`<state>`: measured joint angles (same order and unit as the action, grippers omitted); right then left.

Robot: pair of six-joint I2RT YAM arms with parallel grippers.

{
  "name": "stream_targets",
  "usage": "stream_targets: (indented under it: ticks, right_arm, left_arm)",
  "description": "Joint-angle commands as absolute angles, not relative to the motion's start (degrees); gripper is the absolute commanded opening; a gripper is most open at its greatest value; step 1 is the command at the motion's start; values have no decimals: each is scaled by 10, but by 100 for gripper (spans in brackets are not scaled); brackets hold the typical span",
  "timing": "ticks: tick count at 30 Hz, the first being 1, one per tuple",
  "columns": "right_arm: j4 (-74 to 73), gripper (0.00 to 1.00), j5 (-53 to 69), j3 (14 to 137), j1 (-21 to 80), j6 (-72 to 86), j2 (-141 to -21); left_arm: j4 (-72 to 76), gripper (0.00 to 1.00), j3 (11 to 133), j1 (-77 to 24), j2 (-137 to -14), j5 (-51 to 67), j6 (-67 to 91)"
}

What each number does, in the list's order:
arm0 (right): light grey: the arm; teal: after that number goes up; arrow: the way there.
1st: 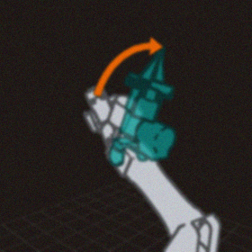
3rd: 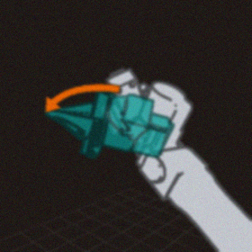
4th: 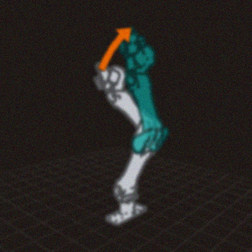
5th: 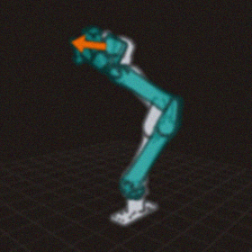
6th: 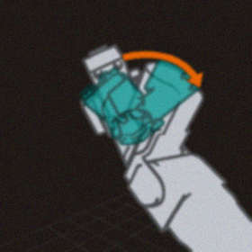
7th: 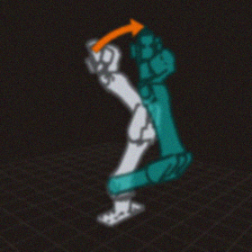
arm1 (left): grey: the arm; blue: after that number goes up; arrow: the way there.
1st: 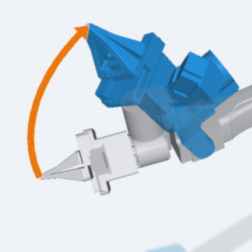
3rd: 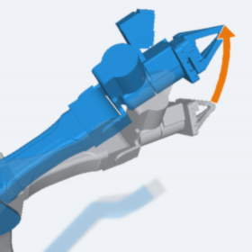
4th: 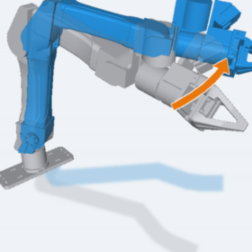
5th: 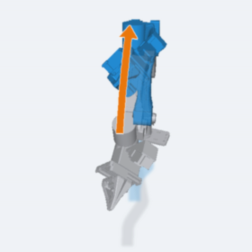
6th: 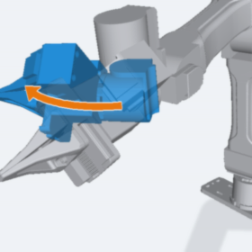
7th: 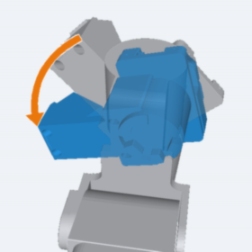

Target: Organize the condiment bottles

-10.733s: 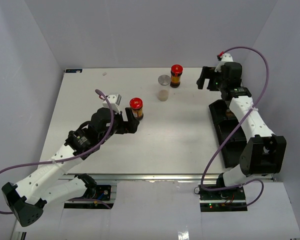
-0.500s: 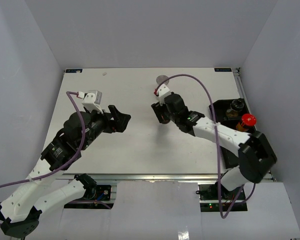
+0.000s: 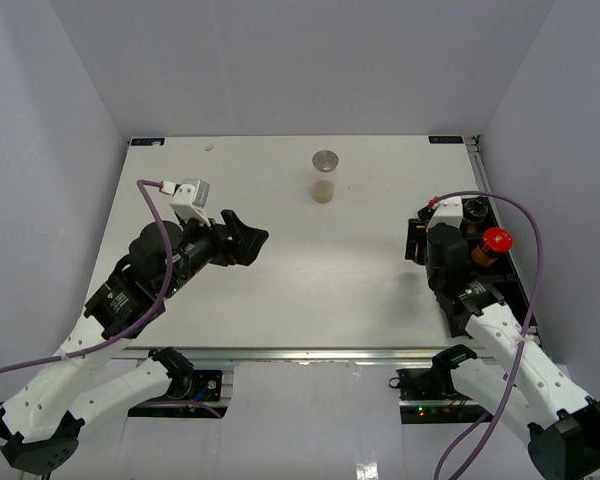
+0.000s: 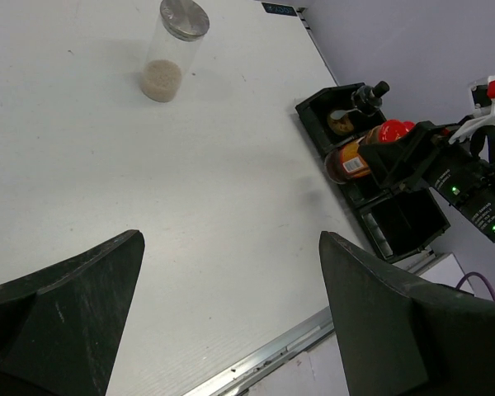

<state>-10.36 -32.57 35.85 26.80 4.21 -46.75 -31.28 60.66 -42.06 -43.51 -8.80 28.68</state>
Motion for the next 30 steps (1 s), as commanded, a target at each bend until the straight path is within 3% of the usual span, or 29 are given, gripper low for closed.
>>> stream_targets:
  ticks: [1, 15, 30]
  right_arm:
    - [-13, 8, -361, 348, 223, 53, -404]
    - [67, 8, -350, 304, 97, 50, -405]
    - [97, 8, -351, 255, 47, 72, -399]
  left_arm:
    - [-307, 98, 606, -418, -427, -71, 294]
    - [-310, 98, 623, -418, -435, -73, 280]
    - [-299, 98, 627, -418, -446, -65, 277]
